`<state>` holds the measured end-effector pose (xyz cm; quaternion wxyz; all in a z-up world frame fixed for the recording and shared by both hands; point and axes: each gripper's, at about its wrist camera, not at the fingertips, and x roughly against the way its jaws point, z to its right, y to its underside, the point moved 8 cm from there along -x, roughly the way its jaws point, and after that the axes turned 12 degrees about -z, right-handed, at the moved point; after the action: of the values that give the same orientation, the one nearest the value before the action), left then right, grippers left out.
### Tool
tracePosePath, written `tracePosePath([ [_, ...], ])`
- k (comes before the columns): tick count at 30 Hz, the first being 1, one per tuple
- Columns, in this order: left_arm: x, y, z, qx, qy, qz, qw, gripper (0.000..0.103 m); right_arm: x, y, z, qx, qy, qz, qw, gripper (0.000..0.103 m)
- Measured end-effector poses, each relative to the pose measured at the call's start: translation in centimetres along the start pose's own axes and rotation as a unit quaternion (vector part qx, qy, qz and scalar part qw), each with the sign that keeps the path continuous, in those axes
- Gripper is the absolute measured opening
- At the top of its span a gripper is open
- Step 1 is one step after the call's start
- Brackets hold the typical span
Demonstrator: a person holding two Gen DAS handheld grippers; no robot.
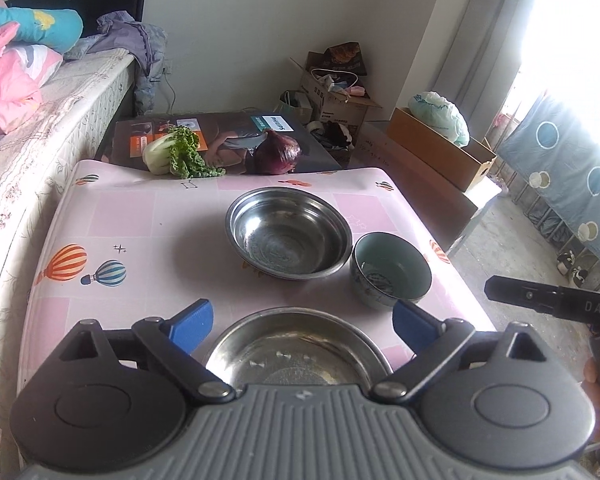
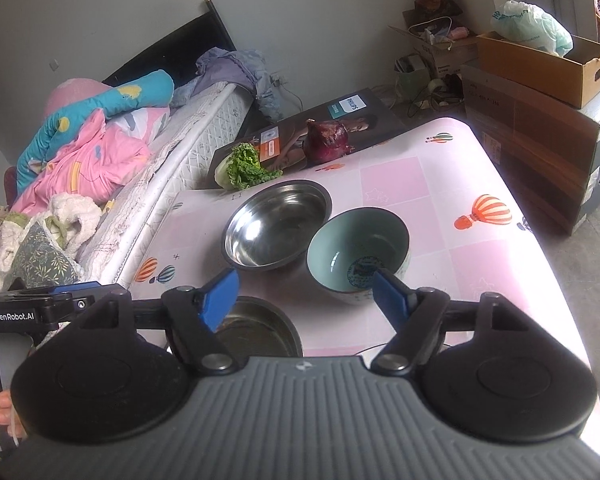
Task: Organize plates and bowls
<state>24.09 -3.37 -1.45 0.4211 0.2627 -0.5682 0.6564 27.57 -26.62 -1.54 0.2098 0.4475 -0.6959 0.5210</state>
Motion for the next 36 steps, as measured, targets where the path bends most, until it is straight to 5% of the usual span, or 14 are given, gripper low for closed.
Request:
tracePosePath([
  [15,0.0,1.2,2.4,-0.036,-0.017,0.010,0.9991,0.103,1.1,2.4,2.0,-0.020,0.004,-0.002,1.000,0.074],
  [30,-1.7,-0.1,2.1,-0.013,0.020,0.005,0.9997,0.103,-0.1,1.7,3.0,-0.039,-0.013,-0.006,0.999,0.074],
  [36,-3.6,-1.5,2.6,-0.029,0.001,0.003,0.9996,0.103,-0.6,0.5,3.6,-0.045,-0.029,-0.001,0.999,0.074],
])
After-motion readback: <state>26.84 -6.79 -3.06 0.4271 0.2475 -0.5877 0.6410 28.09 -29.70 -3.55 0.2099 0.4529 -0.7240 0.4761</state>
